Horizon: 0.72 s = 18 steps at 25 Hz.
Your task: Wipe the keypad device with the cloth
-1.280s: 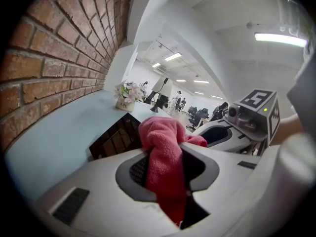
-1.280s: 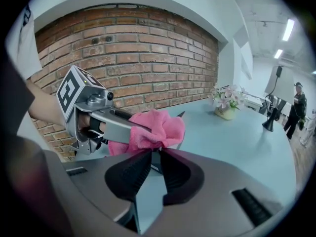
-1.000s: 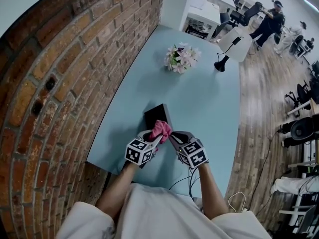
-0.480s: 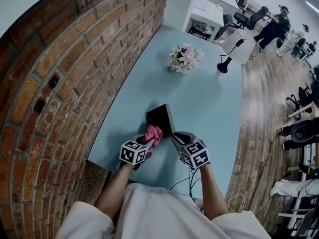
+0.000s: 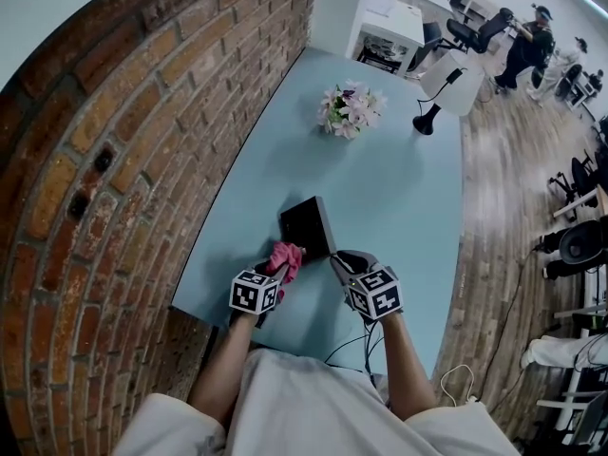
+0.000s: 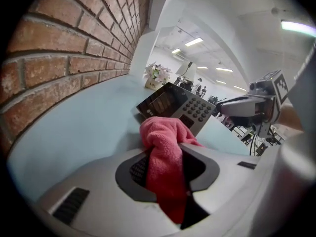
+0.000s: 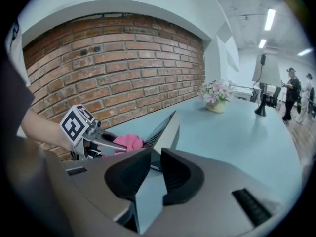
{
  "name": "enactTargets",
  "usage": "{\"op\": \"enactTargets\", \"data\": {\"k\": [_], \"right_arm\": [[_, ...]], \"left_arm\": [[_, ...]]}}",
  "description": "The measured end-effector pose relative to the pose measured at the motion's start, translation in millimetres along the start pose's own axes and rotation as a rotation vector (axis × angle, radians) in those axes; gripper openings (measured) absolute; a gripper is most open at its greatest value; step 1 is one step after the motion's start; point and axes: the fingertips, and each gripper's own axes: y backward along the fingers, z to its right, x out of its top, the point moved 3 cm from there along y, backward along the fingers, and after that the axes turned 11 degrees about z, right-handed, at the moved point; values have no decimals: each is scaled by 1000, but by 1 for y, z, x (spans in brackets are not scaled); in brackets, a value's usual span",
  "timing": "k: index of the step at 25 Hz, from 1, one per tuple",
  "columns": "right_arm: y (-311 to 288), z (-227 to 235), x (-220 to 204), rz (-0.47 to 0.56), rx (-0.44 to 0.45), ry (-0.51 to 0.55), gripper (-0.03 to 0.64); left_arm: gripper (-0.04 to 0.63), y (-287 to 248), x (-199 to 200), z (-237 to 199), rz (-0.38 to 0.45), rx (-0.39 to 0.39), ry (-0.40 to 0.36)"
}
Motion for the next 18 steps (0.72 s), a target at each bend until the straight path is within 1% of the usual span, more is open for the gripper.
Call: {"op": "enactTargets", "data": {"k": [3,7,12,16,18], "right_arm": [[15,8,3,32,-50,-56,84],[39,10,9,79,-101,-70,84],[82,12,16,132,-167,-72,84],[129,12,23,185,-211,-69,84],[154,10,27,200,-226,-51,84]], "left_arm": [[141,11,-2,0,14,29,-7],[141,27,4,15,59,16,-26],[141,53,18,48,125,17,-129],[141,73,36,82,188,23,-189],[141,82,47,102,223,19,-221]]}}
